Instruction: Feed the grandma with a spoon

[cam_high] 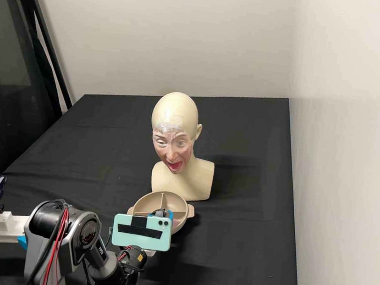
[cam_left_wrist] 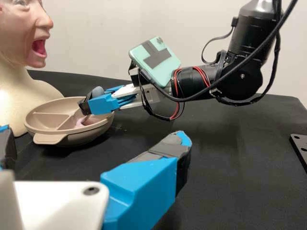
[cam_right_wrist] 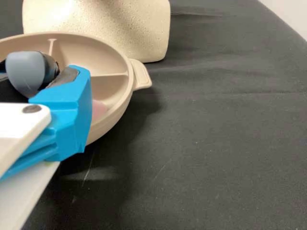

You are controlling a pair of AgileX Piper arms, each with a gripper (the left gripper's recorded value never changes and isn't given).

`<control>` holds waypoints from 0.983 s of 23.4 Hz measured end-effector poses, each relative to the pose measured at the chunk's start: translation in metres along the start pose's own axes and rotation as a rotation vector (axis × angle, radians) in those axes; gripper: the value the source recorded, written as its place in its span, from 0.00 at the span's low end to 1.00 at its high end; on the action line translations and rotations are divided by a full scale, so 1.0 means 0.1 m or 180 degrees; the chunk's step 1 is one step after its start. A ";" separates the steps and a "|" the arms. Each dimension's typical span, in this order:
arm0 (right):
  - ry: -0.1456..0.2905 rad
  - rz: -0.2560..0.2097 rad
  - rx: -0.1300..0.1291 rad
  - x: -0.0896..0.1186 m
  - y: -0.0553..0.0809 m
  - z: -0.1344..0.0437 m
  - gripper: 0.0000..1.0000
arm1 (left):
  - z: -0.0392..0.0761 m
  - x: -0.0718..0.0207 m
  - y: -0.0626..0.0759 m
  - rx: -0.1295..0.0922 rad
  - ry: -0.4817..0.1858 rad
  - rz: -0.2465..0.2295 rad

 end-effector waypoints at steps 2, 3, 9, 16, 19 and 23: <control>0.0013 0.0022 0.0035 -0.01 0.02 -0.01 0.00 | 0.00 0.001 0.00 -0.0003 0.0005 0.0003; 0.0010 0.0041 0.0074 -0.01 0.04 -0.02 0.00 | 0.00 0.001 0.00 -0.0003 0.0005 0.0003; 0.0047 0.0176 0.0235 -0.05 0.16 -0.06 0.00 | 0.00 0.001 0.00 -0.0003 0.0005 0.0003; 0.0117 0.0377 0.0379 -0.10 0.32 -0.10 0.00 | 0.00 0.001 0.00 -0.0003 0.0005 0.0003; 0.0147 0.0468 0.0396 -0.12 0.39 -0.11 0.00 | 0.00 0.001 0.00 -0.0003 0.0005 0.0003; 0.0153 0.0534 0.0493 -0.16 0.44 -0.11 0.00 | 0.00 0.001 0.00 -0.0003 0.0005 0.0003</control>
